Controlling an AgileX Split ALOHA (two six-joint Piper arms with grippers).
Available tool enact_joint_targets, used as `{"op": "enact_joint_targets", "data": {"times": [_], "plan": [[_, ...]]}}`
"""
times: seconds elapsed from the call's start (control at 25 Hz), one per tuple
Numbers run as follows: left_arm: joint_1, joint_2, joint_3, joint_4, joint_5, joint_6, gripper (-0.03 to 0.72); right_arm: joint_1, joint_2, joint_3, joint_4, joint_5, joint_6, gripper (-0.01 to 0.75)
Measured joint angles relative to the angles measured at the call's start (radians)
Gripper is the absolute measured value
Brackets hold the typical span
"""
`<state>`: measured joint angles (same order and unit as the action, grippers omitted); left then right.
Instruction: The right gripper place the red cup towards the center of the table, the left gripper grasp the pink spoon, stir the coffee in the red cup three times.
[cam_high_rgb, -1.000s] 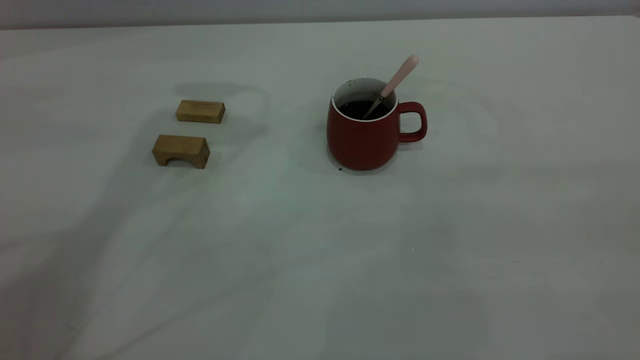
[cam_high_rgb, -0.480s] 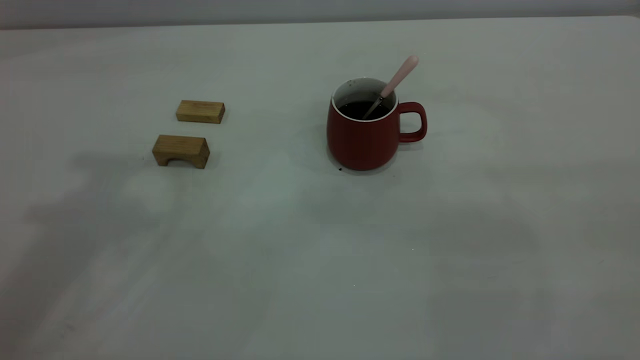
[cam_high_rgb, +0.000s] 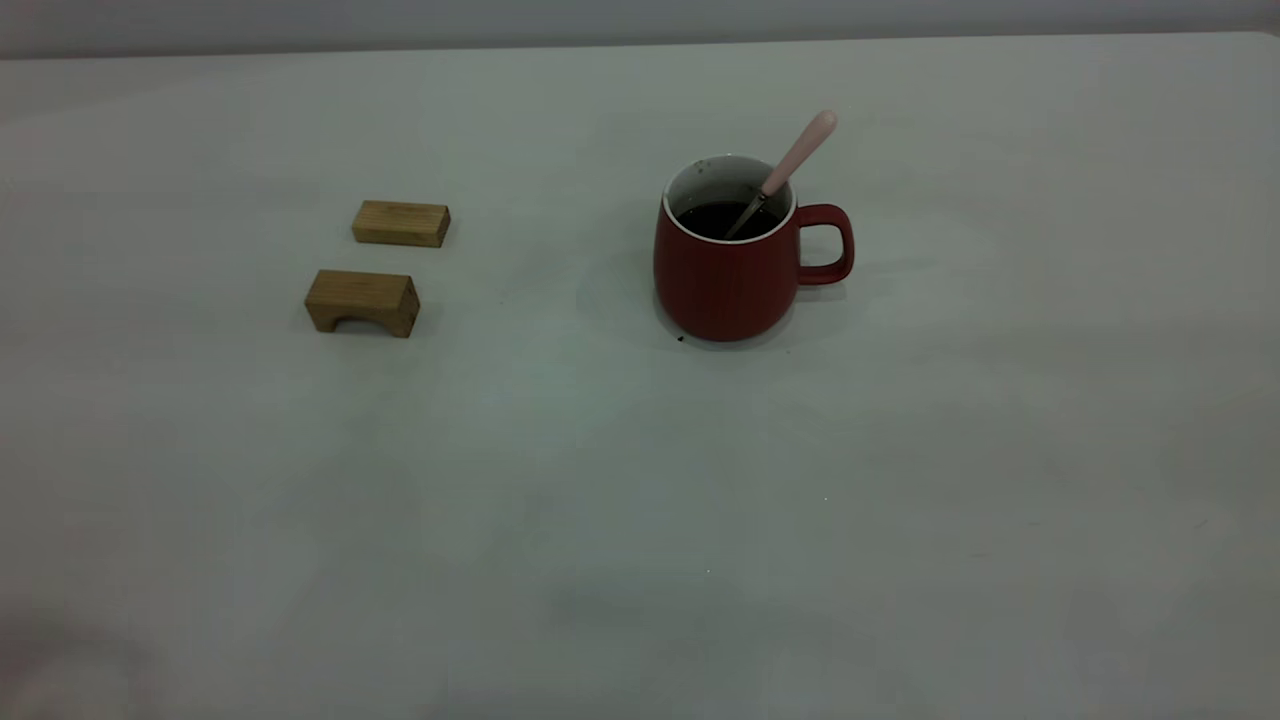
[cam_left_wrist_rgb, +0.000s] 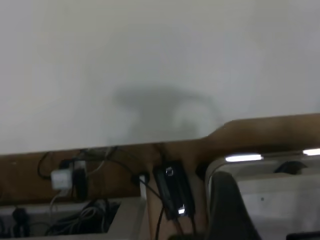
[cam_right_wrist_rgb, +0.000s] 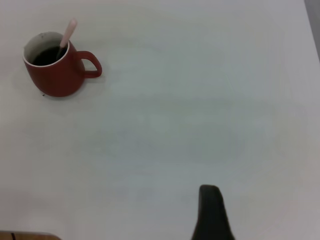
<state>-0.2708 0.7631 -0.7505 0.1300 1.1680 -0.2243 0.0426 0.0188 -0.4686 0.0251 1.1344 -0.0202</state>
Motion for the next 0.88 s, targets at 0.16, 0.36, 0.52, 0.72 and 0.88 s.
{"op": "enact_joint_targets", "data": {"times": [0.16,0.36,0.52,0.72,0.88], "plan": [[0.108,-0.245,0.12,0.003,-0.001,0.032,0.518,0.0,0.0,0.0,0.0,0.0,0.0,0.585],[0.168,-0.506,0.223,0.001,-0.031,0.064,0.518,0.0,0.0,0.0,0.0,0.0,0.0,0.585],[0.222,-0.634,0.256,-0.014,-0.039,0.073,0.518,0.0,0.0,0.0,0.0,0.0,0.0,0.585],[0.231,-0.737,0.262,-0.03,-0.038,0.089,0.518,0.0,0.0,0.0,0.0,0.0,0.0,0.585],[0.231,-0.781,0.263,-0.063,-0.038,0.146,0.518,0.0,0.0,0.0,0.0,0.0,0.0,0.585]]}}
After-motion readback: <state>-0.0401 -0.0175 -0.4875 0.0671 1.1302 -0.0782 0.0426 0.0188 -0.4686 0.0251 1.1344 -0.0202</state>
